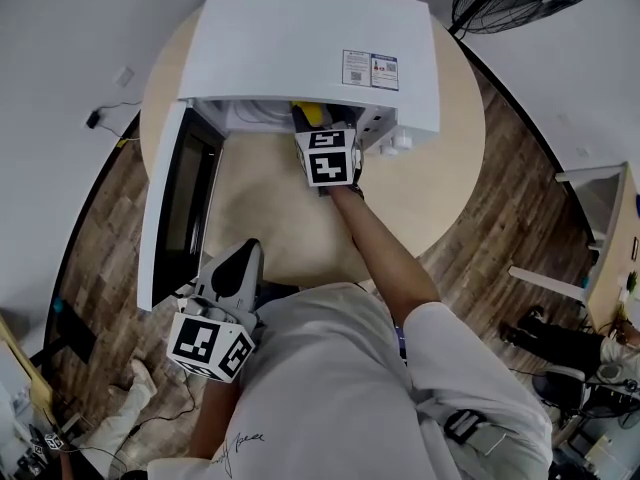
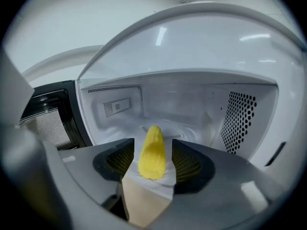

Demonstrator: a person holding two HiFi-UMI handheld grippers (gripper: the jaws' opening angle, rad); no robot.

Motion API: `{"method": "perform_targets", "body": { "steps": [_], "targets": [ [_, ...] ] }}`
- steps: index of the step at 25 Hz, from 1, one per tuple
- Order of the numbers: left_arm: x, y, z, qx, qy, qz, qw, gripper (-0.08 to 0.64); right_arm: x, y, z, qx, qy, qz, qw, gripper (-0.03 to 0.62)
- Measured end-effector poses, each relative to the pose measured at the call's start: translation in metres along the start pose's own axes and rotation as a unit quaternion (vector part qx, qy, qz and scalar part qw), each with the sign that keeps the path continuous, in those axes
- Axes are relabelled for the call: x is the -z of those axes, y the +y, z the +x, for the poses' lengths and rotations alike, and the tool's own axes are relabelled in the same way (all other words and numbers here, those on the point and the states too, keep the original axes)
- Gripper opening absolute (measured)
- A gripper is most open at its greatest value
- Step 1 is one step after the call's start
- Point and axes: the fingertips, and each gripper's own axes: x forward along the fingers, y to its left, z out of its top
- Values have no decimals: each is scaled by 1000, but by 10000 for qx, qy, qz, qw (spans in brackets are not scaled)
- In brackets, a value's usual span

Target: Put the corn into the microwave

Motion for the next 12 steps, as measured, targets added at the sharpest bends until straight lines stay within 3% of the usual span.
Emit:
{"method": "perform_targets", "body": {
  "steps": [12],
  "targets": [
    [2, -16, -6, -27, -187, 28, 9998, -9, -4, 6, -28, -196, -119, 92, 9997, 241]
  ]
}}
